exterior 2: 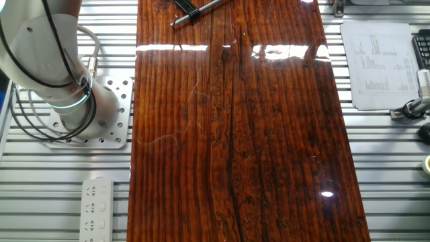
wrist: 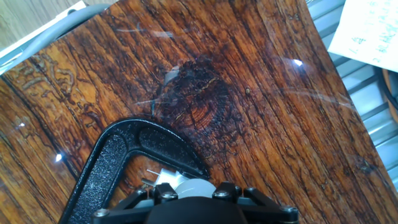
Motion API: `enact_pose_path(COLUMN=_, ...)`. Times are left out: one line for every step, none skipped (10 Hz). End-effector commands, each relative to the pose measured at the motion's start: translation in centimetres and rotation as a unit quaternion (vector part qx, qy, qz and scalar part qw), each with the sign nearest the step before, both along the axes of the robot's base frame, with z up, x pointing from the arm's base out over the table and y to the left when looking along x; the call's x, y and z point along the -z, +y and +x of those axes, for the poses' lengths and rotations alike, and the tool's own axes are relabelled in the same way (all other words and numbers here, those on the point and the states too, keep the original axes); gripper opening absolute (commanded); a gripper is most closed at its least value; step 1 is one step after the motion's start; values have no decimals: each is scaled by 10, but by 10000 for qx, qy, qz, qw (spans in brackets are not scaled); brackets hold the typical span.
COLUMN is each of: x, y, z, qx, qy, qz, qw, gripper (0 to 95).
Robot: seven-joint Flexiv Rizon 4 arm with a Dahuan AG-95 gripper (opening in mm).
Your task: Install the light bulb by rotating it
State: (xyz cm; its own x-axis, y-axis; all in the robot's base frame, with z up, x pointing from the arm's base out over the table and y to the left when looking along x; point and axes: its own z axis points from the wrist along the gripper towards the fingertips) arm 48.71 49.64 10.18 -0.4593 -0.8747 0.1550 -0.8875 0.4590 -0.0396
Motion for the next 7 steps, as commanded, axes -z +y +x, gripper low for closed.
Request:
enact_pose_path(x=-3, y=-1, z=0, qx=-3, qy=-7, qz=30, qw=10000, gripper=380)
enact_pose_path(x=-6, y=-1, z=1, qx=-7, qy=-5, qz=38, qw=10000, gripper=380)
enact_pose_path(x=-6, y=-1, z=1, qx=-16, qy=-8, qz=50, qw=10000, gripper=380)
enact_pose_path(x=-6, y=-2, z=1, qx=-9, qy=-11, qz=74, qw=10000, gripper=380)
enact_pose_path(x=-7, y=-2, z=1, qx=-15, qy=-33, qz=148, qw=9999, gripper=380)
enact_pose_path(x=-8, y=-2, z=2, qx=-22, qy=-50, qz=204, qw=9998, gripper=380)
enact_pose_path(x=-10, y=-2, z=2, qx=-29, qy=-56, qz=235, qw=9997, gripper=380)
